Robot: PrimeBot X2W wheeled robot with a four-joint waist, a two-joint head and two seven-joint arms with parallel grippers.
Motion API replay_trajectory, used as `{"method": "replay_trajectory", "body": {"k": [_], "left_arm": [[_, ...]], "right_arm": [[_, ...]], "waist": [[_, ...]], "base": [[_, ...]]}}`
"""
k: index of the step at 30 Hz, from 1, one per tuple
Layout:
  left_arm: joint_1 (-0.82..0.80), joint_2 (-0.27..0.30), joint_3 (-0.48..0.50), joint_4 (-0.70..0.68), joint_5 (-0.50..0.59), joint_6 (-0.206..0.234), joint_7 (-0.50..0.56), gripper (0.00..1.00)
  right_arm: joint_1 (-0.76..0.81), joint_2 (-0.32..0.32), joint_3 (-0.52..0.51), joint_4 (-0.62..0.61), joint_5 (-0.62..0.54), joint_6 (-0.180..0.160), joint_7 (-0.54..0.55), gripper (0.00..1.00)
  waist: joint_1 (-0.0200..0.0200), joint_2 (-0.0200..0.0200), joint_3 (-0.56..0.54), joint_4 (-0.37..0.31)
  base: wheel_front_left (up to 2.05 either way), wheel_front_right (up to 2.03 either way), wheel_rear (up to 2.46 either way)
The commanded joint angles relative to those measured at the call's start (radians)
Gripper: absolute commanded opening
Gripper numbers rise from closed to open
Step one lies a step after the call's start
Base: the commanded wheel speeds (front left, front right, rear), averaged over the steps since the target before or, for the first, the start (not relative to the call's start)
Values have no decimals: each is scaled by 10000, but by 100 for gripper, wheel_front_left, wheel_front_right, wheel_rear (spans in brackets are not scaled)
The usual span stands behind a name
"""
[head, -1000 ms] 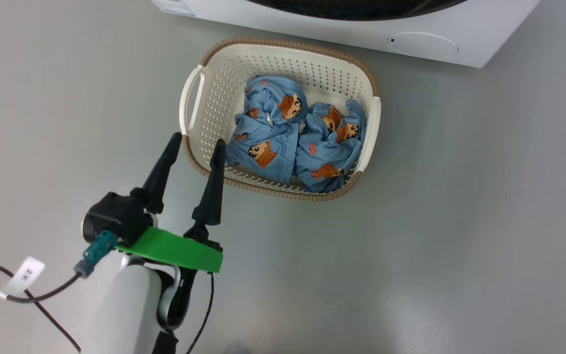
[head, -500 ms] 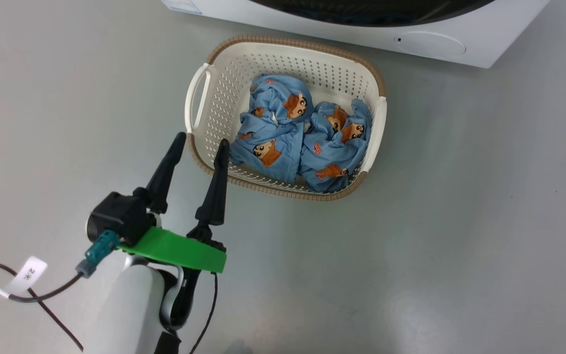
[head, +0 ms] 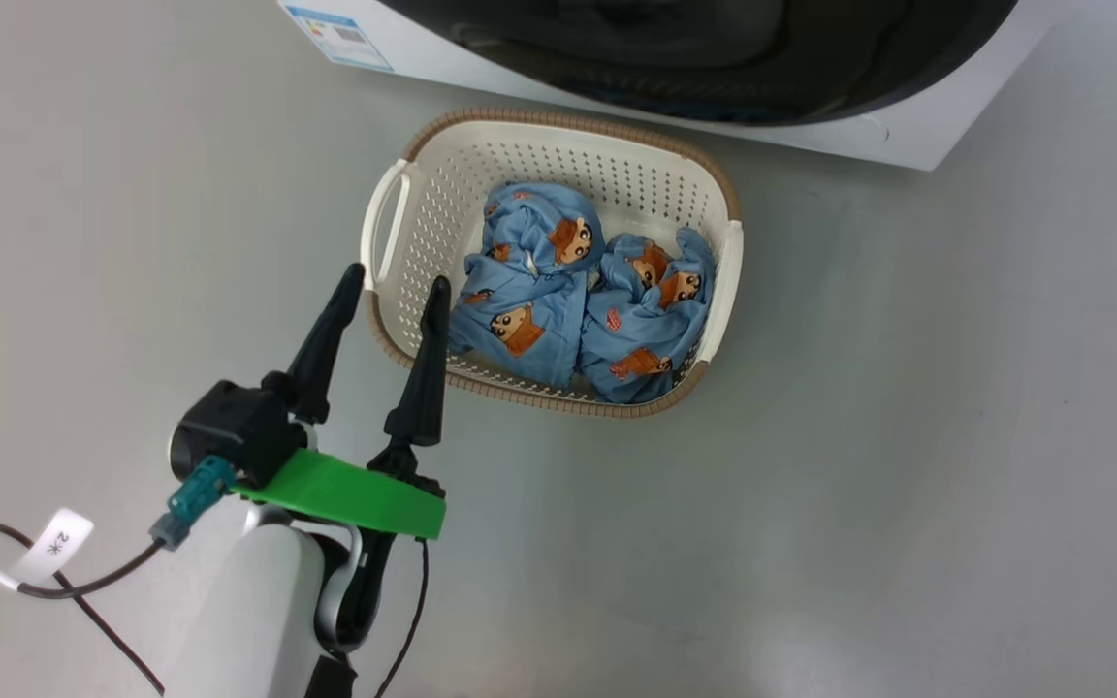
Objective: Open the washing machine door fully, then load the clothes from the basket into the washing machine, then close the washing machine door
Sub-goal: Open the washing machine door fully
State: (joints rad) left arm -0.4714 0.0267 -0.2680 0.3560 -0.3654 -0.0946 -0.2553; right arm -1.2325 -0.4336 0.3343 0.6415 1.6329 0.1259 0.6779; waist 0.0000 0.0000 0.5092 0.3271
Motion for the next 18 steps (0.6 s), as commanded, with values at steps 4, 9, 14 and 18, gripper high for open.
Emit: {"method": "replay_trajectory", "body": {"k": [4,9,14,18], "left_arm": [[159,235,361,-174,139,74,-65,100],[287,235,450,-143,224,70,-65,100],[392,235,542,-149,330,63,-65,100],[468,235,591,-131,397,56,-65,100]], "right_arm": [[551,460,193,-455,10,48,222,0],[938,586,187,-664,114,48,392,0],[1299,686,266,-830,129,48,614,0],[1600,820,367,-951,133,48,793,0]], "waist": [[0,0,-266,-76],[0,0,-507,-155],[0,0,-691,-228],[0,0,-873,-298]], "base": [[0,0,0],[0,0,0],[0,0,0],[0,0,0]]}}
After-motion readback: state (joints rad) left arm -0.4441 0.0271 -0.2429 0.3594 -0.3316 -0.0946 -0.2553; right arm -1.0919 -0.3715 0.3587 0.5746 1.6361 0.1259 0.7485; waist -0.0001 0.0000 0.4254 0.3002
